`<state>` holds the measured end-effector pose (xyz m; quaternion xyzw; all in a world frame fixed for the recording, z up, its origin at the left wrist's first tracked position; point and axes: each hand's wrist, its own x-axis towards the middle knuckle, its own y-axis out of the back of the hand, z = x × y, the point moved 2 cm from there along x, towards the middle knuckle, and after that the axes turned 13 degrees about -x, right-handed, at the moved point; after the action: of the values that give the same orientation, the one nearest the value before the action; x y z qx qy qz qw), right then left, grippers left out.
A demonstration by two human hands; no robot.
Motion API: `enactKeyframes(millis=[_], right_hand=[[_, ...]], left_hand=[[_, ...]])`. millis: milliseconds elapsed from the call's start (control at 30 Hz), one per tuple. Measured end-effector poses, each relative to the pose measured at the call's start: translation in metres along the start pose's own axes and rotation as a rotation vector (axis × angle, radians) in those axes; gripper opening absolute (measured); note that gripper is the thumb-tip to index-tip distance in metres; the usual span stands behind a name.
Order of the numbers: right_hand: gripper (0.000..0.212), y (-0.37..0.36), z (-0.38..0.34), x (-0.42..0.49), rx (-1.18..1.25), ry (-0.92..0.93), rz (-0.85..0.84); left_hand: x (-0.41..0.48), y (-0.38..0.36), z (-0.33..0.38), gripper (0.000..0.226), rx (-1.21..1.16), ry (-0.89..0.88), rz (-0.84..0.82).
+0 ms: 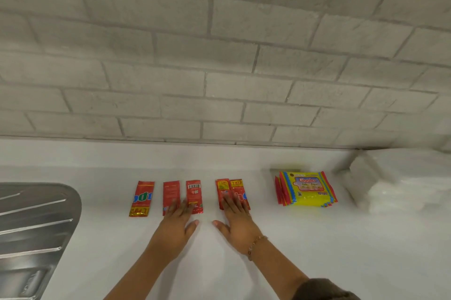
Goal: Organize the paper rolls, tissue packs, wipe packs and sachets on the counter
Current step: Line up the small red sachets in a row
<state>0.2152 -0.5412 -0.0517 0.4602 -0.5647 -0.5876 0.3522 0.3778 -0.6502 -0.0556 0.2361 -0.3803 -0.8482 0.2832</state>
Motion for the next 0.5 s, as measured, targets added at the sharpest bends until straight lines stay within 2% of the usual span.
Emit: enactKeyframes(millis=[500], right_hand=[[0.073,0.003,0.041,-0.007,0.062,-0.024,-0.014]], left_hand=[[0.033,-0.034,0.057,0.061,0.07,-0.142,-0.124]])
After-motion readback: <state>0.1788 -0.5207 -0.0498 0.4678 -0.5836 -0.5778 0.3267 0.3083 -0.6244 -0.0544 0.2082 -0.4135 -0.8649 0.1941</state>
